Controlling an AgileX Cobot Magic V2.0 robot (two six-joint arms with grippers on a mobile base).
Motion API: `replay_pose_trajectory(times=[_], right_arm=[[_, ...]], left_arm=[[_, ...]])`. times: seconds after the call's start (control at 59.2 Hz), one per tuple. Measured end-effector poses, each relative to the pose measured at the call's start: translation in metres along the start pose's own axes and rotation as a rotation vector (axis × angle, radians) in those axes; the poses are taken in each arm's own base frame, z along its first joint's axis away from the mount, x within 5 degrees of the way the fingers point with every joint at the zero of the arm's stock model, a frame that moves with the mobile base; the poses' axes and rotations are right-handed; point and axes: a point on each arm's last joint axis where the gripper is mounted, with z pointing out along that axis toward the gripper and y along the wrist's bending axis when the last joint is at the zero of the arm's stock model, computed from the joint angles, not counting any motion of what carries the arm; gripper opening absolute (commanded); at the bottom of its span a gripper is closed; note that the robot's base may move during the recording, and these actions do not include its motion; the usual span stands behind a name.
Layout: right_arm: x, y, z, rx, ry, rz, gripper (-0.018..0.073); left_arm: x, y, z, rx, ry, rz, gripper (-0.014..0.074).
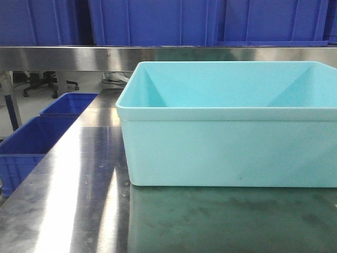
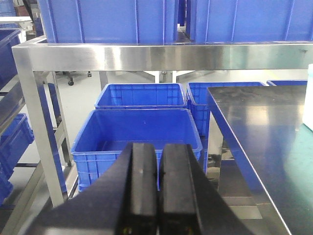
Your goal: Pick red cube and place on left shelf
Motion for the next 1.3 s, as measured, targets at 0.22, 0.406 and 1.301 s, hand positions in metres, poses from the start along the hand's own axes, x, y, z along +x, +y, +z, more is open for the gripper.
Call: replay_pose_trajectory(times=[0.22, 0.406, 1.301], right_arm=[[0.0000, 0.0000, 0.0000, 0.000, 0.000, 0.000, 0.0055], [0.0000, 0.0000, 0.0000, 0.000, 0.000, 0.000, 0.0055], [-0.0069, 0.0001, -0.0003, -0.002, -0.076, 0.000, 0.0055]], left_arm=[[0.0000, 0.0000, 0.0000, 0.000, 0.000, 0.000, 0.0102], [0.0000, 0.0000, 0.0000, 0.000, 0.000, 0.000, 0.0102], [0.0000, 0.0000, 0.0000, 0.000, 0.000, 0.000, 0.0102]])
